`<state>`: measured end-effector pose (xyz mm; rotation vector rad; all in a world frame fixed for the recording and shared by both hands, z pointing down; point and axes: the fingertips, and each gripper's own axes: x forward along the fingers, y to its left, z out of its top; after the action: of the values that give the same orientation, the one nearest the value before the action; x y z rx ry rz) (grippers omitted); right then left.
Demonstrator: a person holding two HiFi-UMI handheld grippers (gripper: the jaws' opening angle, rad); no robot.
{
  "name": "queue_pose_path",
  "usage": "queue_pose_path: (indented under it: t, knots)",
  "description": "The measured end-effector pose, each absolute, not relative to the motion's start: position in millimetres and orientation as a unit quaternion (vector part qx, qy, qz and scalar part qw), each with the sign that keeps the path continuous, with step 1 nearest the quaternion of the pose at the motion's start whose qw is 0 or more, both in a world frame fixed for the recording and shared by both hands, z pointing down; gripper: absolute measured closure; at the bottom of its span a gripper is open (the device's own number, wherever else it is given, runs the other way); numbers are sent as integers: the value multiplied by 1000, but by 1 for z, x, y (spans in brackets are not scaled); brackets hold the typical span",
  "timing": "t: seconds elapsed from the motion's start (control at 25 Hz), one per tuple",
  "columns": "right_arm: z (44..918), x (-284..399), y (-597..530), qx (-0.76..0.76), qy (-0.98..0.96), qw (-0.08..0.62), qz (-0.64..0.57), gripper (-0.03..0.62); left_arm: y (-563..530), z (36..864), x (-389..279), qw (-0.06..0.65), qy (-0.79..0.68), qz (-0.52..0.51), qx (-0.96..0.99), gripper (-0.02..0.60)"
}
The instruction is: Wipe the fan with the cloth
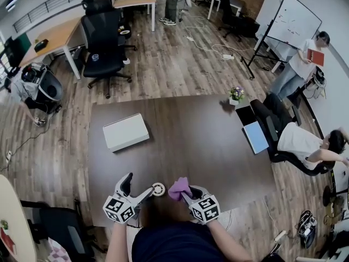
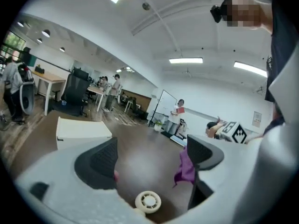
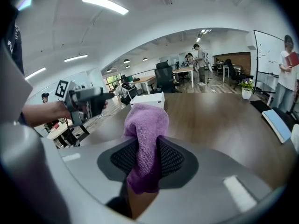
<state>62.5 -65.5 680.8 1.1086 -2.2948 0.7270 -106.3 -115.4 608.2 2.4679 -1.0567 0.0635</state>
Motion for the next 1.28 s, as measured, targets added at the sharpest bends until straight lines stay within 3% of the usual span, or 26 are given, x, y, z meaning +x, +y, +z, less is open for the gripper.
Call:
queue_pose_path:
  t: [0.2,0.44,0.56,0.76,0.96,1.28]
  knots:
    - [736,63,-53,391,-821,298,291,467,-119,544,-133,164,-433,-30,886,139]
    - [791,67,-40,382,-794,346,321,467,-112,496,-154,121,-463,-74,875,281]
    - [809,70,-35,380,-780,375,328,467,-106,484,-165,99,-483,-95,865,382]
    - [830,72,-26,372,-766,396,343,465,-96,481,-169,91,-495,-98,858,396]
    - [837,75,-29,386,-761,393,342,451,-92,482,-177,75,-529,-88,841,586]
    - [835,82,-33,390,-760,381,354,394,-91,484,-173,88,-535,-85,836,586]
